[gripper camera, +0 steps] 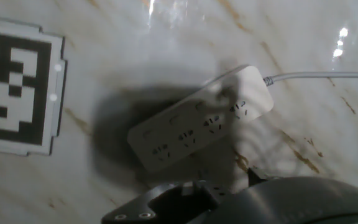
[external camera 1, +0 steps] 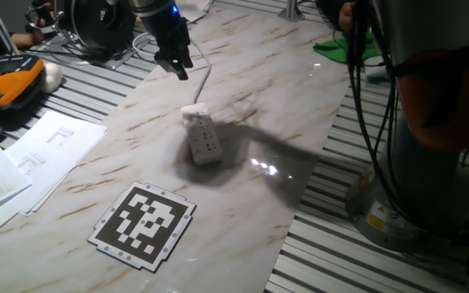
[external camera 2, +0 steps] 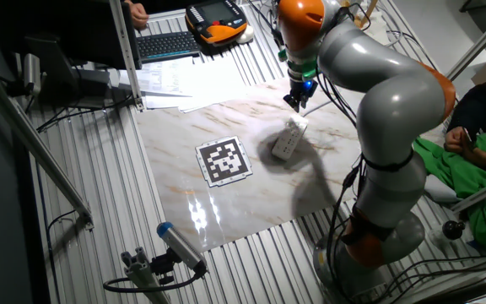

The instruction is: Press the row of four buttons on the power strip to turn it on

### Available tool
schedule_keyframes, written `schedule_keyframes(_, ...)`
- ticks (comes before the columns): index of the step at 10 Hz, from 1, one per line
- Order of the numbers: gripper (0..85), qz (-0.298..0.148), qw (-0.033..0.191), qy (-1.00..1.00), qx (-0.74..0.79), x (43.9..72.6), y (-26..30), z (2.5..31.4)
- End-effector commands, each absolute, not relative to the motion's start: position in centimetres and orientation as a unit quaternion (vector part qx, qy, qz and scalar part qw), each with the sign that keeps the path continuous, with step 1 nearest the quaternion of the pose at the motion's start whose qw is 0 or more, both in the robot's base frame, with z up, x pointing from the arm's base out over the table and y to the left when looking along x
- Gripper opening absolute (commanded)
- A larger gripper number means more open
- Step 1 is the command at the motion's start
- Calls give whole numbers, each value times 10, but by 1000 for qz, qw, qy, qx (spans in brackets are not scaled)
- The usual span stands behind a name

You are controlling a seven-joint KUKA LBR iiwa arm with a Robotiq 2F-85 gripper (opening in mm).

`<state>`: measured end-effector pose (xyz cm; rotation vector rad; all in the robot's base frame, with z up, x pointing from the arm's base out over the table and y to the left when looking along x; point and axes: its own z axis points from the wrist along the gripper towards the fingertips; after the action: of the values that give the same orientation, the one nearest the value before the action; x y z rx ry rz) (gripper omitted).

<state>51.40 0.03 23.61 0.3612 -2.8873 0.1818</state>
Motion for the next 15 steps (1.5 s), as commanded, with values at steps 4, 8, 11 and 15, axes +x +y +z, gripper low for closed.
schedule_keyframes(4, 0, 64, 91, -991, 75, 513, -2, 237)
schedule_keyframes(8, 0, 64, 94, -990, 81, 513, -1, 237)
schedule_keyframes(11, 0, 59, 82, -992, 75, 513, -1, 237)
schedule_keyframes(15, 0, -19, 61, -997, -43, 513, -1, 237)
